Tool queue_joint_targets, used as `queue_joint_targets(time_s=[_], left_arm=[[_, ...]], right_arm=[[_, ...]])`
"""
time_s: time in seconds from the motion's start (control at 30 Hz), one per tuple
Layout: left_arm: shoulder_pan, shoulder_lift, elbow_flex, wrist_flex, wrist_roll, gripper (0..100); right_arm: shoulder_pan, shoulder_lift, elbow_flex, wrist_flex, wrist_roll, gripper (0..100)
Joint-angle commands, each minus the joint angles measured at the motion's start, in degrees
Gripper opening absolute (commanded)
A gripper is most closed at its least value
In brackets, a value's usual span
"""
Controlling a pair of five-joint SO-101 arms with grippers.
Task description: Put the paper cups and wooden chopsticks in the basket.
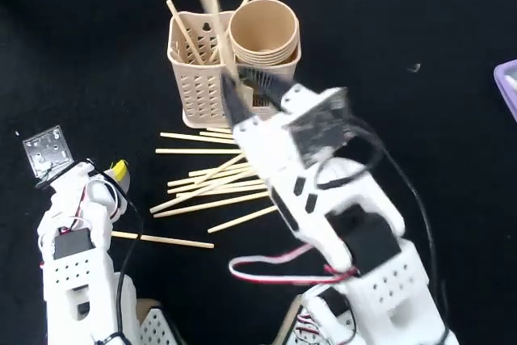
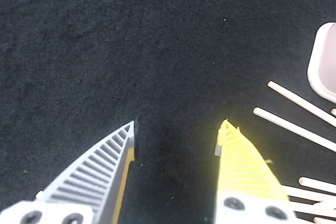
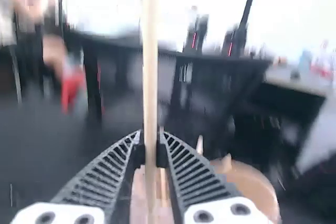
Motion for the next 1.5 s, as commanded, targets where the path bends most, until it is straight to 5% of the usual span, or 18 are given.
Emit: queue_joint_targets(time_s=[0.0, 0.4, 0.9, 1.17, 1.47], left_arm=[[-0.48, -0.7, -1.8, -1.14, -0.09, 25], [-0.4, -0.7, -1.8, -1.14, -0.09, 25], [-0.4, -0.7, -1.8, -1.14, -0.09, 25], [-0.4, -0.7, -1.8, -1.14, -0.09, 25], [-0.4, -0.7, -1.8, -1.14, -0.09, 25]], right_arm=[[-0.79, 7.08, -3.56, -19.34, -4.13, 1.0], [-0.7, 33.98, -25.27, -25.58, -4.22, 1.0], [4.22, 49.36, -23.43, -24.18, -3.96, 1.2], [3.08, 51.03, -35.56, 0.62, -4.13, 19.4], [2.81, 48.48, -55.87, 33.41, -3.96, 12.8]])
